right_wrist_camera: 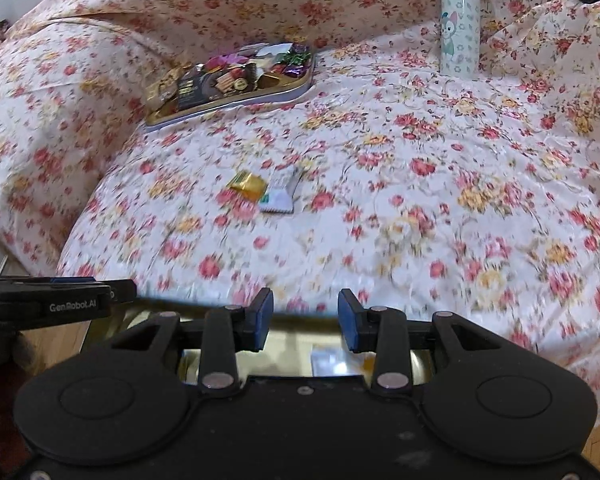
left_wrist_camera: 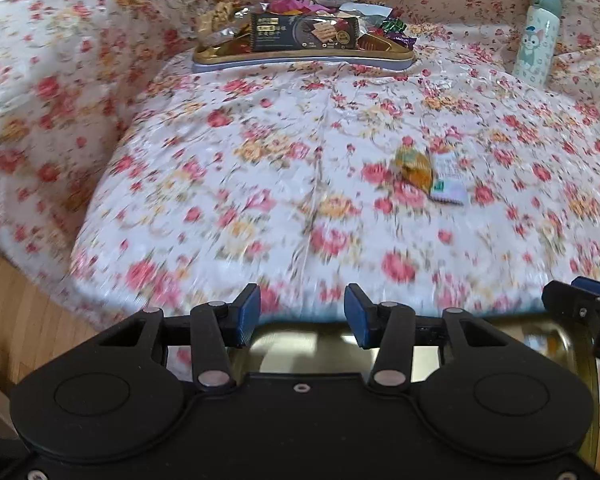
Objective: Organize snacks
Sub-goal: 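Move left tool to the gold-wrapped candy while right tool approaches the white packet, then close left tool on the gold-wrapped candy while right tool closes on the white packet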
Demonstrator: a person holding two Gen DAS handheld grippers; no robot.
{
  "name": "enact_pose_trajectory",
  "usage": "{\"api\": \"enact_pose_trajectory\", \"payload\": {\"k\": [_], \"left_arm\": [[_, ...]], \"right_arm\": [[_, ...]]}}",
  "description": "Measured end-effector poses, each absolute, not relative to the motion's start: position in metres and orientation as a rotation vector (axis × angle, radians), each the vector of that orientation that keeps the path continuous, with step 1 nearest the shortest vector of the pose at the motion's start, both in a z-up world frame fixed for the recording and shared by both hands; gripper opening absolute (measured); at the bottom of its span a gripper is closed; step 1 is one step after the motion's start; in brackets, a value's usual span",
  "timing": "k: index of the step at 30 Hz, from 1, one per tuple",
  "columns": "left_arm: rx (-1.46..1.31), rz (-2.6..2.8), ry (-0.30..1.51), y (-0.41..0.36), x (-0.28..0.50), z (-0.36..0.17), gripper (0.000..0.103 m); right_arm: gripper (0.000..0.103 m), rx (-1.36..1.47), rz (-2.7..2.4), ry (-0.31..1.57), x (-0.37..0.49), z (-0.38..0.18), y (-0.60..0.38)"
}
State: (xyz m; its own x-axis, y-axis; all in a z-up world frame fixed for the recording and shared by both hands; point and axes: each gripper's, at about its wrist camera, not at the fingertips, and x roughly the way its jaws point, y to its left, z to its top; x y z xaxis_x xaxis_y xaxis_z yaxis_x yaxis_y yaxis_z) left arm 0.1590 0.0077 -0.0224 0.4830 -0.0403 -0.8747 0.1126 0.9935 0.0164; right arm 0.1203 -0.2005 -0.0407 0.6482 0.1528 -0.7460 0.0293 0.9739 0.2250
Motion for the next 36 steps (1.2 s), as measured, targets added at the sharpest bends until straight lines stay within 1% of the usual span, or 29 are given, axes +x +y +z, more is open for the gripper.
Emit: {"api": "enact_pose_trajectory", "payload": {"k": [7, 14, 15, 16, 19, 25, 29, 33, 36], "left_arm": [[0.101, -0.144, 1.079, -0.014, 0.206, -0.036, 0.055], [0.113, -0.205, 1.134, -0.037, 0.247, -0.053, 0.054], [0.118, -0.214, 1.133, -0.040, 0.252, -0.055, 0.056], [0.126, -0.218, 1.122, -0.042, 0.254, -0.055, 0.058], [0.126, -0.220, 1.104, -0.044, 0.264, -0.054, 0.058], [0.038, -0.192, 1.102, -0.036, 0.288, -0.055, 0.058], [0.048, -0.158, 1.090, -0.034, 0.299, -0.057, 0.059], [0.066, -0.152, 1.080, -0.038, 0.304, -0.061, 0.064], [0.060, -0.153, 1.073, -0.037, 0.304, -0.062, 0.065]], "right_arm": [[0.038, 0.248, 0.041, 0.896, 0.164, -0.052, -0.207], [0.038, 0.260, 0.029, 0.913, 0.191, -0.061, -0.210], [0.038, 0.261, 0.029, 0.916, 0.195, -0.062, -0.210], [0.038, 0.262, 0.029, 0.917, 0.197, -0.064, -0.210], [0.039, 0.262, 0.030, 0.923, 0.204, -0.066, -0.210], [0.039, 0.263, 0.038, 0.926, 0.216, -0.068, -0.205], [0.039, 0.258, 0.049, 0.916, 0.222, -0.066, -0.200], [0.039, 0.250, 0.063, 0.903, 0.228, -0.062, -0.194], [0.039, 0.238, 0.077, 0.896, 0.235, -0.060, -0.187]]}}
